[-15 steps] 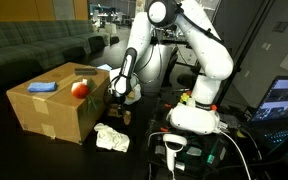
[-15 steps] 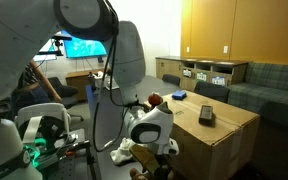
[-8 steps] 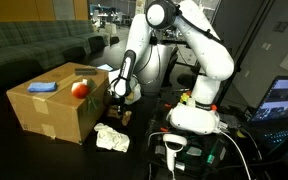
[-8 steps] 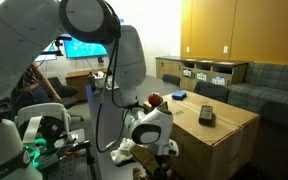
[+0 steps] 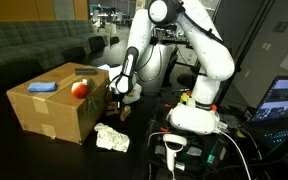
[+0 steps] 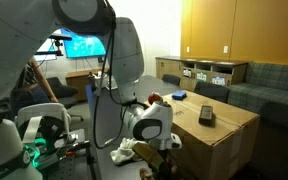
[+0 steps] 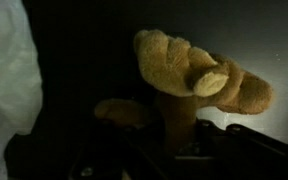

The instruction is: Put the objects on the box onto the table and the objects on the table on to the box

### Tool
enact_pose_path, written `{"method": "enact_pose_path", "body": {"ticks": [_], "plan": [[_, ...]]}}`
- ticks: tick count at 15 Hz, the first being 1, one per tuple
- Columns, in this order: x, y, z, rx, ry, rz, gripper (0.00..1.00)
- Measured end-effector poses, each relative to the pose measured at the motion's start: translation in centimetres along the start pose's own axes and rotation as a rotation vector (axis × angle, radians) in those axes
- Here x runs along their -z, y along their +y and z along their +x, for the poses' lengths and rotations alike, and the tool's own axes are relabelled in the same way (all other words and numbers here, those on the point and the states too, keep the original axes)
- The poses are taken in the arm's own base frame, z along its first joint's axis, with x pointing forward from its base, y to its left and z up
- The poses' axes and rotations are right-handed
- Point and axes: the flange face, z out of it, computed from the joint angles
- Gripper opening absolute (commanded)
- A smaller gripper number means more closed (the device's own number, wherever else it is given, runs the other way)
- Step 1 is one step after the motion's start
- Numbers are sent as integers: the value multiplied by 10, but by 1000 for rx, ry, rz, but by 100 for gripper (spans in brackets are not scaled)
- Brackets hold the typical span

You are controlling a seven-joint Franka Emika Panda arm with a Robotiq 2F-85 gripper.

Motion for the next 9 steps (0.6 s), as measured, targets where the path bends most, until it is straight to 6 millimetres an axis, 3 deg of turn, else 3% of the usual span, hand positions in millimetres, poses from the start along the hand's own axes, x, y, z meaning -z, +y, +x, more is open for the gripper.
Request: {"method": "enact_pose_path", "body": {"ticks": [3, 9], "plan": [[41, 3, -12, 46, 31, -44, 4], [130, -8, -41, 84, 17, -66, 4]]}}
